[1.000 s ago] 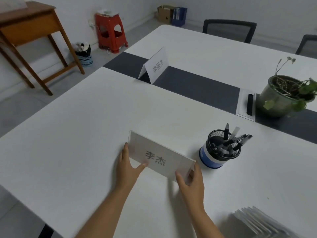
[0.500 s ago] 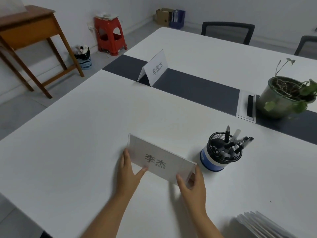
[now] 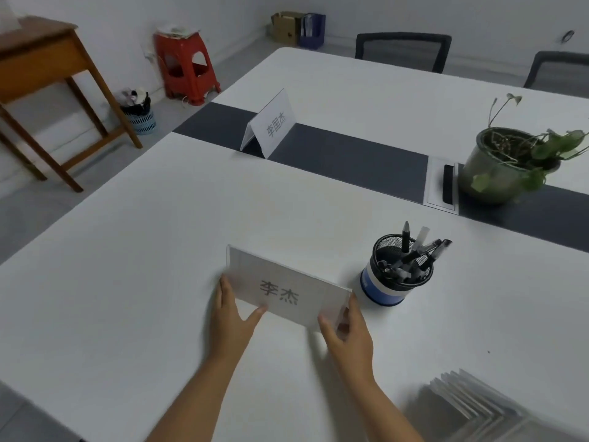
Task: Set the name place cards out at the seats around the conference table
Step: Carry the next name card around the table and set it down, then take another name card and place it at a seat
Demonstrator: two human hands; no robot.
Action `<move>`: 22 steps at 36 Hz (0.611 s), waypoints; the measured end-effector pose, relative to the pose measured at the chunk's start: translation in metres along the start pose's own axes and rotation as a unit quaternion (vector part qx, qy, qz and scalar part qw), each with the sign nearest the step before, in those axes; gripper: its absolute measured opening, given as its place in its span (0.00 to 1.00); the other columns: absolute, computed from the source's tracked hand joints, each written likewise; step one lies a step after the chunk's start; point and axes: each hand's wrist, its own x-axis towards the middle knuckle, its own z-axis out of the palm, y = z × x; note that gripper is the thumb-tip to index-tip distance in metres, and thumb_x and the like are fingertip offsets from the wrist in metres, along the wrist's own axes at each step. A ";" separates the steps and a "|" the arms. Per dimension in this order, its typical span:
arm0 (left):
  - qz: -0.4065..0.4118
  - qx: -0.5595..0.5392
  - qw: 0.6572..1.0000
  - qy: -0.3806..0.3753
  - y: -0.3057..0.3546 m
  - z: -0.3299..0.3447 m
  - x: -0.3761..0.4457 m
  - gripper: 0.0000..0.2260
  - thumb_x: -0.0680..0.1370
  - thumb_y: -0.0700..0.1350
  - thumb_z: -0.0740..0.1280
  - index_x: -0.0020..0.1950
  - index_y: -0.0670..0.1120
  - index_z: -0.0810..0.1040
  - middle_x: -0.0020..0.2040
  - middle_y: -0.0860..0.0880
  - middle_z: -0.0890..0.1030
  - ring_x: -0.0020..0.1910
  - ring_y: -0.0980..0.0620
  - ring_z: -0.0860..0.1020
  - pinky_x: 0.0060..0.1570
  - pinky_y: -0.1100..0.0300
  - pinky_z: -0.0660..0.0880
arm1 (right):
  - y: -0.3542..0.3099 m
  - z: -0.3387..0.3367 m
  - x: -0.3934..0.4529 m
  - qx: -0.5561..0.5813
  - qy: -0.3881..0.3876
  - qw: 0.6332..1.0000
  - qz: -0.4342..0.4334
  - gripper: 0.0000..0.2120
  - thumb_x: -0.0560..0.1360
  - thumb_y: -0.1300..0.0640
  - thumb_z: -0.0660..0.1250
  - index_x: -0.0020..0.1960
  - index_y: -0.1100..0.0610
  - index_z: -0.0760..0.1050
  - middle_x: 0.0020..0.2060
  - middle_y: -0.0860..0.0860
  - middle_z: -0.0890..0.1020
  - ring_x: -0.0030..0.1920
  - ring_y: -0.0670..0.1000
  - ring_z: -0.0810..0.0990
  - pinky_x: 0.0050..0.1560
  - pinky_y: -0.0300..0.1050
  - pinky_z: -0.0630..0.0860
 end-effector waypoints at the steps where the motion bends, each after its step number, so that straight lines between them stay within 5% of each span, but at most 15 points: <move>1: 0.001 -0.001 1.000 -0.001 0.000 0.000 0.000 0.43 0.69 0.47 0.72 0.73 0.41 0.47 0.75 0.43 0.54 0.73 0.45 0.57 0.69 0.55 0.58 | 0.000 0.000 0.000 -0.001 -0.002 1.000 -0.001 0.42 0.60 0.38 0.62 0.71 0.50 0.59 0.61 0.53 0.77 0.54 0.52 0.78 0.44 0.27 0.68; 8: -0.012 -0.022 1.000 0.007 0.000 -0.002 -0.008 0.43 0.69 0.44 0.72 0.73 0.40 0.47 0.75 0.42 0.54 0.74 0.45 0.55 0.70 0.54 0.56 | -0.002 -0.009 -0.005 0.002 -0.020 1.000 -0.012 0.33 0.73 0.57 0.66 0.72 0.52 0.55 0.64 0.54 0.75 0.58 0.52 0.76 0.53 0.35 0.67; 14: -0.001 -0.013 1.000 0.012 -0.010 0.000 -0.059 0.37 0.71 0.43 0.70 0.73 0.40 0.52 0.75 0.42 0.55 0.74 0.45 0.55 0.70 0.55 0.54 | -0.003 -0.028 -0.059 -0.008 -0.085 0.996 -0.027 0.31 0.74 0.57 0.64 0.72 0.51 0.52 0.69 0.48 0.64 0.67 0.45 0.66 0.66 0.38 0.65; 19: 0.042 0.001 0.999 -0.031 -0.012 0.013 -0.128 0.28 0.72 0.37 0.68 0.69 0.38 0.62 0.72 0.40 0.62 0.72 0.43 0.61 0.66 0.59 0.56 | 0.026 -0.079 -0.123 -0.059 -0.128 0.987 -0.073 0.32 0.67 0.41 0.56 0.69 0.48 0.57 0.61 0.43 0.70 0.55 0.25 0.68 0.53 0.21 0.66; 22: 0.051 -0.021 0.996 -0.071 -0.004 0.025 -0.168 0.25 0.72 0.36 0.67 0.67 0.40 0.66 0.71 0.42 0.65 0.70 0.44 0.63 0.65 0.58 0.57 | 0.048 -0.118 -0.150 -0.116 -0.100 0.984 -0.091 0.21 0.69 0.48 0.59 0.61 0.50 0.72 0.51 0.50 0.82 0.51 0.33 0.73 0.49 0.18 0.65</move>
